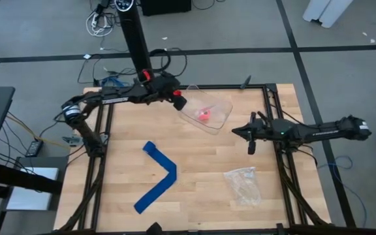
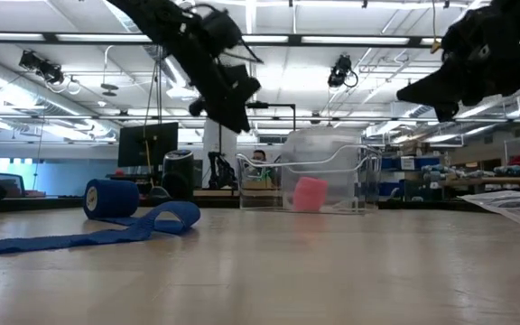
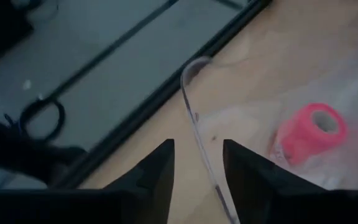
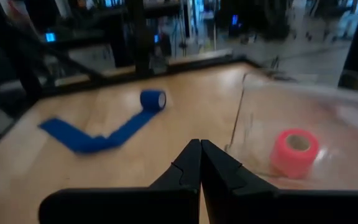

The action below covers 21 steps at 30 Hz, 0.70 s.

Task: Roll bandage
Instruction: Move the transparent bin to the top of the table

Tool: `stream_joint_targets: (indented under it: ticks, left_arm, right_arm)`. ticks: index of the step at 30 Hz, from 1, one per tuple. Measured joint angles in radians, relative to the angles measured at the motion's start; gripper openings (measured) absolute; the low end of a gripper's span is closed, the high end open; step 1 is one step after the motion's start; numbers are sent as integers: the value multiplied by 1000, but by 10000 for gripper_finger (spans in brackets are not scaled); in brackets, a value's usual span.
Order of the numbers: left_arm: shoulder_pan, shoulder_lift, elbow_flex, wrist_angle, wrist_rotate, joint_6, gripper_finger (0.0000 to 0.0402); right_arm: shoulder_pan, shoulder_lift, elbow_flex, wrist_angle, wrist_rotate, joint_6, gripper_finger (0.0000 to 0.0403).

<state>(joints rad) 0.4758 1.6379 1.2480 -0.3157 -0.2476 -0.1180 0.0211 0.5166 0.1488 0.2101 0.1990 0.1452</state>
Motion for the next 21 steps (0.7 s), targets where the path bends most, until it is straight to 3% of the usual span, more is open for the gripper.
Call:
stream_joint_targets:
  ticks: [3,8,14,21]
  left_arm:
    - [-12,-75,-40,48,100,62,151]
    - [-31,-200,-211,275,295,40,152]
    - [-67,-320,-430,540,360,-43,152]
    - [-115,-393,-534,567,348,-55,152]
  right_arm:
    - [39,136,56,-11,25,-8,4]
    - [109,394,177,-23,136,-26,3]
    - [149,647,319,-90,237,-31,2]
    - [96,808,428,-232,373,25,2]
